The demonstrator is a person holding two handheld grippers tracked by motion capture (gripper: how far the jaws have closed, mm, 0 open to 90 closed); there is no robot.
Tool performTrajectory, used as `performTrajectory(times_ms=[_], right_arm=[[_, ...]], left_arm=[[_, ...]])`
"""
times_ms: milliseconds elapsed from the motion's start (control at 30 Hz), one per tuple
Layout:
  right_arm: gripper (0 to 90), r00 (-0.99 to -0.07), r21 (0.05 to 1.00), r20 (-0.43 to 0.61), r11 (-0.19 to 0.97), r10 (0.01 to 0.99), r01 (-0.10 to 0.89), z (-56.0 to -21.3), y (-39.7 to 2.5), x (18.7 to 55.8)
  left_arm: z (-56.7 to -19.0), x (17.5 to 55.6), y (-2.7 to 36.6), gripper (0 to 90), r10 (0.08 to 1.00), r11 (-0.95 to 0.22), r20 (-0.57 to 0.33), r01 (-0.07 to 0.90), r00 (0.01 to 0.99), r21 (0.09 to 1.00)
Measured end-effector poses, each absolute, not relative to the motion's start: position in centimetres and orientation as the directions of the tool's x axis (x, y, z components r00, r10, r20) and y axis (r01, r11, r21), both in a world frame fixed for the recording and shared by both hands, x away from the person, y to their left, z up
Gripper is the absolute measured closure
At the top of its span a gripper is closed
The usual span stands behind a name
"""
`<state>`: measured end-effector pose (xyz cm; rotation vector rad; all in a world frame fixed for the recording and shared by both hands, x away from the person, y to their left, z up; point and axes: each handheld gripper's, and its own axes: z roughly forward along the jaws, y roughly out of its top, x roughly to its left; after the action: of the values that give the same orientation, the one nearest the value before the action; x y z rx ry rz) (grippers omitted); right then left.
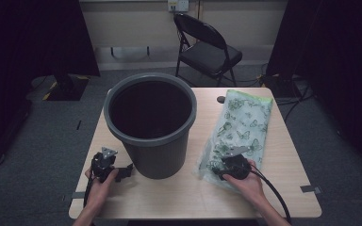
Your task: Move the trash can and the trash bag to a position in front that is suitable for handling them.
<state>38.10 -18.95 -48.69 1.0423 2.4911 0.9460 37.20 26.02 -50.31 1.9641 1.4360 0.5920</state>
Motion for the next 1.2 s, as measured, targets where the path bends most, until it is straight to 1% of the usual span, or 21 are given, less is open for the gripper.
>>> performTrajectory(times_ms=[33,100,167,300,333,433,467,500,567,700,767,833,1033,1200], right_arm=[[39.0,-0.704,0.664,-0.007,0.529,0.711,0.528,-48.6,-19.1,38.0],[38.7,-0.698,0.691,0.003,0.503,0.717,0.519,-48.0,-19.0,37.8],[37.8,-0.697,0.706,0.011,0.488,0.717,0.512,-47.6,-18.2,38.3],[32.7,-0.704,0.726,0.004,0.483,0.71,0.49,-47.4,-15.2,39.9],[32.7,-0.704,0.732,0.001,0.479,0.711,0.484,-47.5,-14.5,40.2],[31.4,-0.708,0.713,-0.052,0.523,0.704,0.468,-48.3,-12.9,41.2],[31.0,-0.7,0.693,-0.039,0.524,0.713,0.495,-49.1,-12.9,41.7],[31.0,-0.7,0.693,-0.039,0.524,0.713,0.495,-49.1,-12.9,41.7],[31.2,-0.69,0.7,-0.008,0.497,0.724,0.513,-49.3,-13.4,41.6],[31.4,-0.689,0.687,-0.01,0.506,0.724,0.522,-49.1,-14.5,40.7],[31.4,-0.693,0.686,-0.009,0.509,0.721,0.52,-49.1,-15.8,39.3],[31.4,-0.692,0.686,-0.009,0.508,0.722,0.521,-49.1,-16.1,38.9],[31.4,-0.696,0.674,-0.006,0.517,0.718,0.527,-49.0,-18.8,36.4],[31.3,-0.68,0.673,-0.007,0.507,0.733,0.539,-48.9,-21.2,34.6]], left_arm=[[-50.3,37.2,26.0,0.1,0.952,-0.211,-0.006,0.671,0.306,0.711],[-50.3,37.2,26.0,0.0,0.953,-0.211,-0.005,0.671,0.304,0.711],[-50.3,37.2,26.0,0.0,0.952,-0.212,-0.003,0.671,0.305,0.71],[-50.3,37.2,26.0,0.0,0.953,-0.211,-0.005,0.672,0.304,0.71],[-50.3,37.2,26.0,0.0,0.953,-0.21,-0.007,0.672,0.304,0.71],[-50.3,37.2,26.0,0.0,0.952,-0.213,-0.003,0.671,0.305,0.71],[-50.3,37.2,26.0,0.0,0.953,-0.206,-0.009,0.671,0.303,0.712],[-50.3,37.2,26.0,0.0,0.952,-0.212,-0.005,0.671,0.306,0.711],[-50.3,37.2,26.0,0.2,0.952,-0.21,-0.008,0.67,0.306,0.712],[-50.3,37.2,26.0,0.2,0.952,-0.21,-0.007,0.67,0.306,0.712],[-50.3,37.2,26.0,0.4,0.953,-0.208,-0.007,0.669,0.304,0.713],[-50.3,37.2,26.0,0.4,0.953,-0.208,-0.005,0.669,0.301,0.714],[-50.3,37.2,25.9,0.4,0.954,-0.207,-0.004,0.669,0.3,0.713],[-50.3,37.1,25.9,0.6,0.955,-0.204,-0.005,0.669,0.296,0.715]])
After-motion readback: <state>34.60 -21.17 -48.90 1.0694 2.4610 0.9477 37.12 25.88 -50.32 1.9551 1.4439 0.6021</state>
